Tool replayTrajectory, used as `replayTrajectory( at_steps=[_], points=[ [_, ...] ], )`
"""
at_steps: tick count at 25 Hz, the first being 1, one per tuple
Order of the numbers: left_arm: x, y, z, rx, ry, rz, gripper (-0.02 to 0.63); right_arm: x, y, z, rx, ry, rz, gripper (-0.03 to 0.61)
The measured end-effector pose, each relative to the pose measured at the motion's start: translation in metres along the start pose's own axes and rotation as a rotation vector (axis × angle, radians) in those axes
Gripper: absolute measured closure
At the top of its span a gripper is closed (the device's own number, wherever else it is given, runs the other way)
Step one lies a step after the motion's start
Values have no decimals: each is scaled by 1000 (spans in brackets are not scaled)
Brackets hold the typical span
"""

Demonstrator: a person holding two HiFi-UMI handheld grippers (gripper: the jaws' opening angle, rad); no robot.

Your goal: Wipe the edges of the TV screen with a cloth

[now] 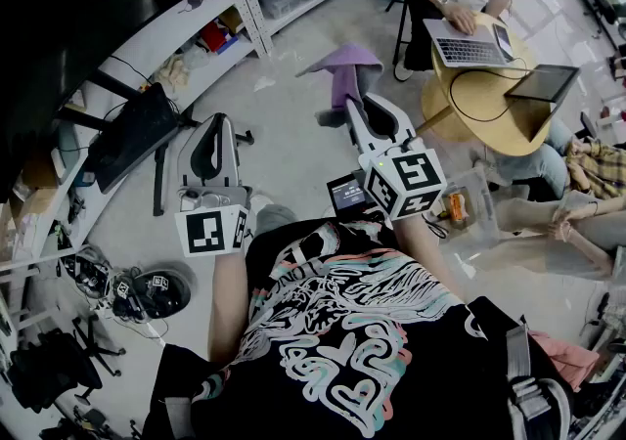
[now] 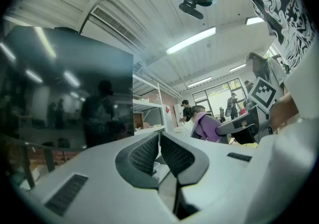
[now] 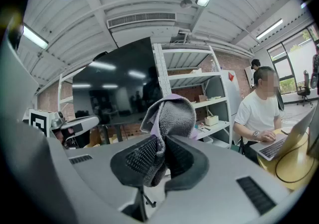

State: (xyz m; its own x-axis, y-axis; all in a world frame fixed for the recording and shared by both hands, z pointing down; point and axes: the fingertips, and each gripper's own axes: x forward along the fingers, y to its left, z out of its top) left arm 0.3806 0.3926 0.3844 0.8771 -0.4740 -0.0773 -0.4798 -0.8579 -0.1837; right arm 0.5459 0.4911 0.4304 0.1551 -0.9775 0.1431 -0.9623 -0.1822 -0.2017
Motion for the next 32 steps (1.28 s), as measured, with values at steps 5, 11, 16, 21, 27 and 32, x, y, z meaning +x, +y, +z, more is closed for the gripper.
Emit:
replayTrajectory(
  at_steps=[5,11,16,21,27,32],
  points=[
    [-1,2,-1,0,-2,24,588,1,-1,-5,-5,8,15,508],
    [-4,4,0,-1,-5,37,588,1,4,-4,-27,3,25,508],
    [-7,5,1,-18,1,54,588,1,9,-9,-66,27,34,508],
    [-12,11,2,-14,19,91,588,4,10,-15,-67,61,58,508],
    [-15,32,-11,-7,61,140,588,21,16,-19,-78,96,72,508],
    [0,53,-21,-36,64,165,588,52,15,-18,-86,100,61,508]
  ],
)
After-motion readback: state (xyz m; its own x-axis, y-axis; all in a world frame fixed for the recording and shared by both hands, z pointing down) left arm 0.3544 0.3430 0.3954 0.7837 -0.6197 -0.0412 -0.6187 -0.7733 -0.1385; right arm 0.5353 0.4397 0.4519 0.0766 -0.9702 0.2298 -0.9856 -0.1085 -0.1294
